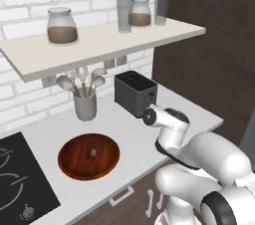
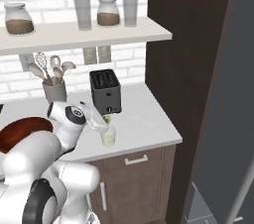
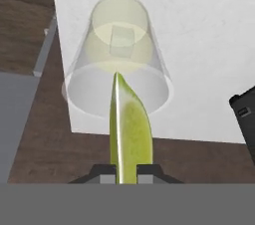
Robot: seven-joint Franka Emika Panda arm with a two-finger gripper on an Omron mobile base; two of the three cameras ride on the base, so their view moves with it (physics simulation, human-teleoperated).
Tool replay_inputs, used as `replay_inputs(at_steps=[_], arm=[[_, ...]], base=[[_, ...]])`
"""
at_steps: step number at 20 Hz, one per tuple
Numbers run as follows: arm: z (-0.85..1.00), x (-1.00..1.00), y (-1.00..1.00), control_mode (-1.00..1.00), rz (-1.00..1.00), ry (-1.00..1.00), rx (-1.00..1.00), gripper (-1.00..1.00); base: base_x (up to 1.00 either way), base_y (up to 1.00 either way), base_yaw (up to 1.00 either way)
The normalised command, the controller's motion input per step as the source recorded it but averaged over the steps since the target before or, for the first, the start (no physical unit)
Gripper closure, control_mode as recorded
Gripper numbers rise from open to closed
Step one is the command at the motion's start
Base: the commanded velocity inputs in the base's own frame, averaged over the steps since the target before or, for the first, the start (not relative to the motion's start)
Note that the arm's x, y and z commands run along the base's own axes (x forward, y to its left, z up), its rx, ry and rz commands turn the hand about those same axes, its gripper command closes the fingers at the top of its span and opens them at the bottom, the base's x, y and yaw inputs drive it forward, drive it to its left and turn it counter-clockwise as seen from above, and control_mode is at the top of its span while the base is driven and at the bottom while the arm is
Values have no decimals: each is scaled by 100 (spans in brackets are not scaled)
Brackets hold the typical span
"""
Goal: Grab a lemon wedge from the fridge and one ice cube from the ice bowl, and put them in the glass of lemonade.
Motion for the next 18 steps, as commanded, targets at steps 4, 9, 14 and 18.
replay_inputs(at_steps=[4, 9, 14, 18], arm=[[-22, 15, -9, -100, 0, -5, -10, 100], [-34, 8, -9, -100, 0, 0, -9, 100], [-23, 0, 2, -100, 0, 0, -4, 100], [-12, 0, 7, -100, 0, 0, -4, -100]], base=[[0, 0, 0], [0, 0, 0], [0, 0, 0], [0, 0, 0]])
